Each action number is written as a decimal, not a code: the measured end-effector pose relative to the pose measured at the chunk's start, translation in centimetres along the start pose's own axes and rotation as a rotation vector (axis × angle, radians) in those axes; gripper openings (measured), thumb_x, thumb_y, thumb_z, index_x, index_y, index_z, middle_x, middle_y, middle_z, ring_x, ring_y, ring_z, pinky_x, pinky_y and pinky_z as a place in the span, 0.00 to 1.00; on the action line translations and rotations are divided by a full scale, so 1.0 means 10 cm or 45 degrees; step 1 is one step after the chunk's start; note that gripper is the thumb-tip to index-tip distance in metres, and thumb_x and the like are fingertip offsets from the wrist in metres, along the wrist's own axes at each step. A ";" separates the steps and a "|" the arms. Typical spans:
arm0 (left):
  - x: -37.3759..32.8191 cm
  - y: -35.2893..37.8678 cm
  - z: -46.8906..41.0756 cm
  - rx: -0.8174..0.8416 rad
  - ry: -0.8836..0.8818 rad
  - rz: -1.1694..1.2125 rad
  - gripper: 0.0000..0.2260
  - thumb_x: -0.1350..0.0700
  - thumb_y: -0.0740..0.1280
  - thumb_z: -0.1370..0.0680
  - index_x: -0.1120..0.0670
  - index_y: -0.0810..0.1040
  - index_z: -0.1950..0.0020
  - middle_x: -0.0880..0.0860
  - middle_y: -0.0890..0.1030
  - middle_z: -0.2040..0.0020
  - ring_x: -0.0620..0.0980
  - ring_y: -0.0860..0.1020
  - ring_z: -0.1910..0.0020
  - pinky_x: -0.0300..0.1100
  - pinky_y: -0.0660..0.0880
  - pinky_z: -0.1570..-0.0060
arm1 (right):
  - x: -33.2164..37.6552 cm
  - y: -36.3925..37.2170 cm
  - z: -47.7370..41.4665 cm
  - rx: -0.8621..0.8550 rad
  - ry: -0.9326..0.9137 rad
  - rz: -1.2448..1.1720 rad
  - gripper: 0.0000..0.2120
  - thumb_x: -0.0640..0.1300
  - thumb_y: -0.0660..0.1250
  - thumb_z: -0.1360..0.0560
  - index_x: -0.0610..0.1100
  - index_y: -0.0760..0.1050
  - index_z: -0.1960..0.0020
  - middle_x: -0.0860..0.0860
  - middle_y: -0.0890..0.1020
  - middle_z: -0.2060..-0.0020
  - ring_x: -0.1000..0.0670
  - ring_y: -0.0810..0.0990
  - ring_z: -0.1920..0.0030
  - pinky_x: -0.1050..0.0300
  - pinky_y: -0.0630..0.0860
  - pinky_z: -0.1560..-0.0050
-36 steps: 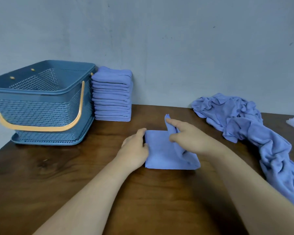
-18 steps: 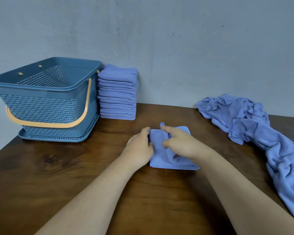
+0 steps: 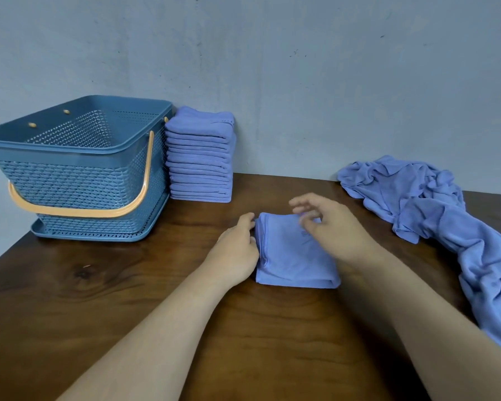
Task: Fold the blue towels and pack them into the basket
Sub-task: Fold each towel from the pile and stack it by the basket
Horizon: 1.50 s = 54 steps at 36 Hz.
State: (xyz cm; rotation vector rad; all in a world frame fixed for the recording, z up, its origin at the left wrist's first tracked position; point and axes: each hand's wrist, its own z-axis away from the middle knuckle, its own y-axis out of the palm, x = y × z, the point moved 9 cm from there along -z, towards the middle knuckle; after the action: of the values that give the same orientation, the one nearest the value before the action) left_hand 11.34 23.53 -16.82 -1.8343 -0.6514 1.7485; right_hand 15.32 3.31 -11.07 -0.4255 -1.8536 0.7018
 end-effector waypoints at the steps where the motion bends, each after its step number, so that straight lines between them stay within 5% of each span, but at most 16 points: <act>1: 0.00 -0.01 0.00 -0.003 -0.002 0.013 0.27 0.59 0.56 0.13 0.46 0.56 0.14 0.41 0.68 0.19 0.47 0.68 0.22 0.45 0.70 0.28 | -0.03 0.02 0.01 0.056 -0.065 0.150 0.19 0.36 0.68 0.19 0.57 0.82 0.37 0.61 0.83 0.43 0.59 0.82 0.42 0.60 0.79 0.39; 4: -0.01 -0.01 0.01 -0.010 0.001 0.005 0.27 0.60 0.56 0.13 0.45 0.57 0.14 0.41 0.68 0.19 0.47 0.70 0.24 0.45 0.71 0.29 | -0.15 0.20 0.11 0.248 -0.160 0.384 0.14 0.46 0.69 0.16 0.52 0.81 0.32 0.61 0.80 0.35 0.62 0.76 0.34 0.57 0.72 0.29; 8: 0.00 0.01 0.00 -0.015 0.004 -0.035 0.27 0.60 0.56 0.14 0.45 0.58 0.15 0.43 0.70 0.20 0.47 0.71 0.25 0.45 0.72 0.30 | -0.21 0.35 0.23 0.360 -0.118 0.421 0.27 0.65 0.64 0.18 0.60 0.69 0.21 0.65 0.66 0.21 0.66 0.59 0.22 0.58 0.58 0.20; 13: 0.01 0.03 0.00 -0.028 0.001 -0.056 0.26 0.61 0.55 0.14 0.47 0.60 0.16 0.47 0.76 0.25 0.48 0.74 0.29 0.44 0.72 0.34 | -0.17 0.58 0.33 0.613 -0.139 0.783 0.42 0.82 0.50 0.26 0.69 0.47 0.16 0.60 0.44 0.15 0.53 0.37 0.16 0.47 0.41 0.16; 21: 0.04 0.04 -0.04 -0.046 0.005 0.025 0.22 0.55 0.54 0.11 0.46 0.62 0.16 0.45 0.72 0.21 0.47 0.71 0.24 0.45 0.70 0.29 | -0.13 0.68 0.34 0.708 -0.133 0.893 0.40 0.86 0.45 0.30 0.79 0.34 0.23 0.59 0.35 0.16 0.45 0.30 0.17 0.33 0.39 0.18; 25: 0.04 0.07 -0.06 -0.105 -0.001 -0.002 0.22 0.44 0.58 0.13 0.45 0.65 0.19 0.43 0.75 0.25 0.46 0.73 0.27 0.40 0.68 0.35 | -0.13 0.69 0.36 0.679 -0.164 0.869 0.39 0.85 0.44 0.28 0.76 0.36 0.21 0.58 0.38 0.15 0.47 0.32 0.16 0.36 0.39 0.18; 27: -0.01 0.08 -0.04 -0.142 0.026 -0.114 0.23 0.42 0.61 0.14 0.45 0.66 0.20 0.43 0.77 0.28 0.47 0.74 0.28 0.41 0.68 0.35 | -0.08 0.62 0.36 0.544 -0.167 0.623 0.32 0.78 0.50 0.22 0.74 0.51 0.20 0.60 0.46 0.15 0.52 0.39 0.15 0.42 0.42 0.17; 30: -0.03 0.08 -0.03 -0.177 0.030 -0.233 0.25 0.41 0.62 0.15 0.46 0.67 0.20 0.44 0.76 0.27 0.49 0.72 0.26 0.45 0.68 0.30 | -0.14 0.14 0.35 -0.037 -0.104 0.135 0.19 0.55 0.67 0.17 0.59 0.76 0.27 0.60 0.70 0.23 0.57 0.64 0.21 0.50 0.62 0.20; 33: 0.01 0.03 -0.02 -0.222 -0.028 -0.337 0.23 0.36 0.62 0.16 0.46 0.71 0.25 0.44 0.74 0.29 0.48 0.68 0.26 0.46 0.67 0.27 | -0.41 -0.28 0.41 -0.392 0.144 0.297 0.14 0.53 0.68 0.20 0.56 0.79 0.35 0.60 0.76 0.32 0.51 0.70 0.28 0.49 0.72 0.30; 36: 0.00 0.00 0.00 -0.254 -0.043 -0.433 0.17 0.32 0.60 0.18 0.43 0.74 0.41 0.41 0.73 0.40 0.45 0.69 0.35 0.44 0.67 0.32 | -0.66 -0.29 0.43 -0.262 0.378 0.542 0.16 0.67 0.64 0.22 0.58 0.80 0.44 0.61 0.77 0.35 0.51 0.69 0.28 0.44 0.67 0.32; 40: 0.00 0.01 -0.02 -0.244 -0.094 -0.353 0.20 0.26 0.61 0.24 0.42 0.75 0.52 0.41 0.72 0.45 0.45 0.69 0.39 0.47 0.67 0.29 | -0.74 -0.16 0.38 -0.161 0.431 0.427 0.19 0.75 0.65 0.27 0.59 0.78 0.56 0.66 0.73 0.49 0.58 0.69 0.38 0.43 0.62 0.29; 44: 0.01 0.02 -0.06 -0.228 -0.126 -0.303 0.16 0.32 0.68 0.22 0.42 0.76 0.56 0.40 0.72 0.40 0.46 0.68 0.34 0.49 0.61 0.24 | -0.72 -0.09 0.30 -0.156 0.422 0.270 0.16 0.69 0.69 0.26 0.56 0.78 0.58 0.66 0.77 0.52 0.59 0.72 0.41 0.39 0.56 0.23; 49: -0.02 0.02 -0.04 -0.236 -0.091 -0.162 0.11 0.38 0.68 0.19 0.44 0.81 0.50 0.39 0.75 0.35 0.45 0.69 0.30 0.51 0.64 0.24 | -0.59 -0.06 0.35 -0.166 0.399 -0.223 0.09 0.58 0.73 0.23 0.54 0.78 0.53 0.57 0.86 0.56 0.56 0.84 0.51 0.39 0.77 0.35; 52: -0.05 0.00 0.00 -0.234 -0.047 0.382 0.07 0.43 0.70 0.17 0.46 0.83 0.47 0.41 0.85 0.43 0.42 0.82 0.41 0.49 0.79 0.41 | -0.42 -0.08 0.37 -0.163 0.308 -0.598 0.09 0.48 0.74 0.20 0.47 0.75 0.46 0.51 0.89 0.53 0.47 0.88 0.49 0.37 0.82 0.43; 54: -0.10 0.03 0.03 -0.215 -0.067 0.824 0.09 0.49 0.73 0.17 0.52 0.81 0.42 0.49 0.87 0.45 0.50 0.86 0.44 0.53 0.82 0.43 | -0.30 -0.11 0.37 -0.153 0.217 -0.874 0.13 0.43 0.74 0.19 0.43 0.73 0.40 0.46 0.89 0.48 0.43 0.88 0.46 0.36 0.84 0.42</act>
State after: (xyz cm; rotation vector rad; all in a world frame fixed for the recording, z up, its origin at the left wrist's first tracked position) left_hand 11.01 22.67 -16.32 -2.2958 -0.2299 2.1972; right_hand 13.05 -0.25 -13.53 0.0870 -1.7273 0.0841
